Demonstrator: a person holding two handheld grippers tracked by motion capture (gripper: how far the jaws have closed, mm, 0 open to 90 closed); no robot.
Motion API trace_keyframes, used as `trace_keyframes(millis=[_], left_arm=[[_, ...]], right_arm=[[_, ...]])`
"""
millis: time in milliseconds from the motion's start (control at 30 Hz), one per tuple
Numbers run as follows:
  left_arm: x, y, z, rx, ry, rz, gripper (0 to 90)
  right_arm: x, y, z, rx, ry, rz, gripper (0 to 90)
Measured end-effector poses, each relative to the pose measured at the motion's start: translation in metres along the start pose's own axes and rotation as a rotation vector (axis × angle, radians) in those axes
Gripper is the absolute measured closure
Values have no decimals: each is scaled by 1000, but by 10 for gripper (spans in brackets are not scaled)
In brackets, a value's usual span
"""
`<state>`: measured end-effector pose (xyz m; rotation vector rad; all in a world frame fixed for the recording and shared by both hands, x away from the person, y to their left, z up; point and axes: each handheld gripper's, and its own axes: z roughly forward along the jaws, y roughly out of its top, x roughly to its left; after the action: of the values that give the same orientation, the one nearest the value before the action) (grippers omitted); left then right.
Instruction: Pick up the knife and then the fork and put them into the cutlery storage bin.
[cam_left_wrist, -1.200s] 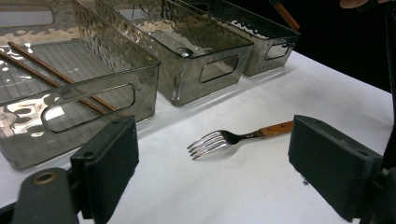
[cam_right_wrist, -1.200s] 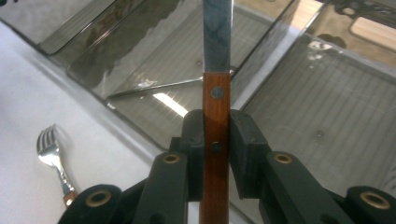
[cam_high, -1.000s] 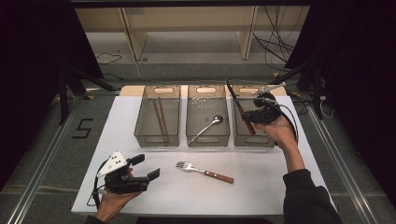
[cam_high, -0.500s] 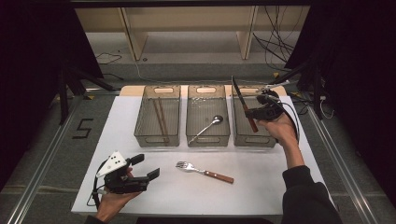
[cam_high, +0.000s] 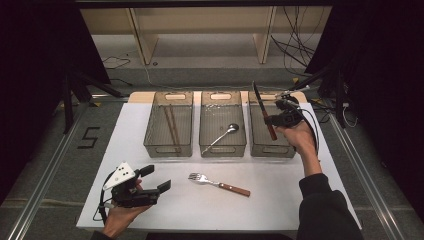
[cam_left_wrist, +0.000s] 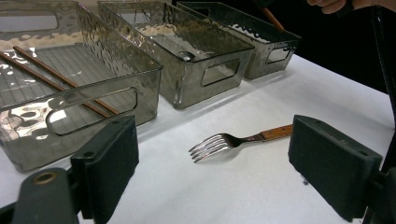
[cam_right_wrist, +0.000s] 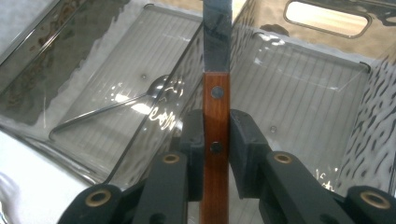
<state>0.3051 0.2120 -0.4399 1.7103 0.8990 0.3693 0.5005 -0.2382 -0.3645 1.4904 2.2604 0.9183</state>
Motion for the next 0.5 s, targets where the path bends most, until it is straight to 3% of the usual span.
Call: trace_keyframes(millis=[500], left_arm=[[0, 0, 0, 2, -1, 0, 157]], right_arm=[[-11, -9, 19, 42, -45, 76, 771]])
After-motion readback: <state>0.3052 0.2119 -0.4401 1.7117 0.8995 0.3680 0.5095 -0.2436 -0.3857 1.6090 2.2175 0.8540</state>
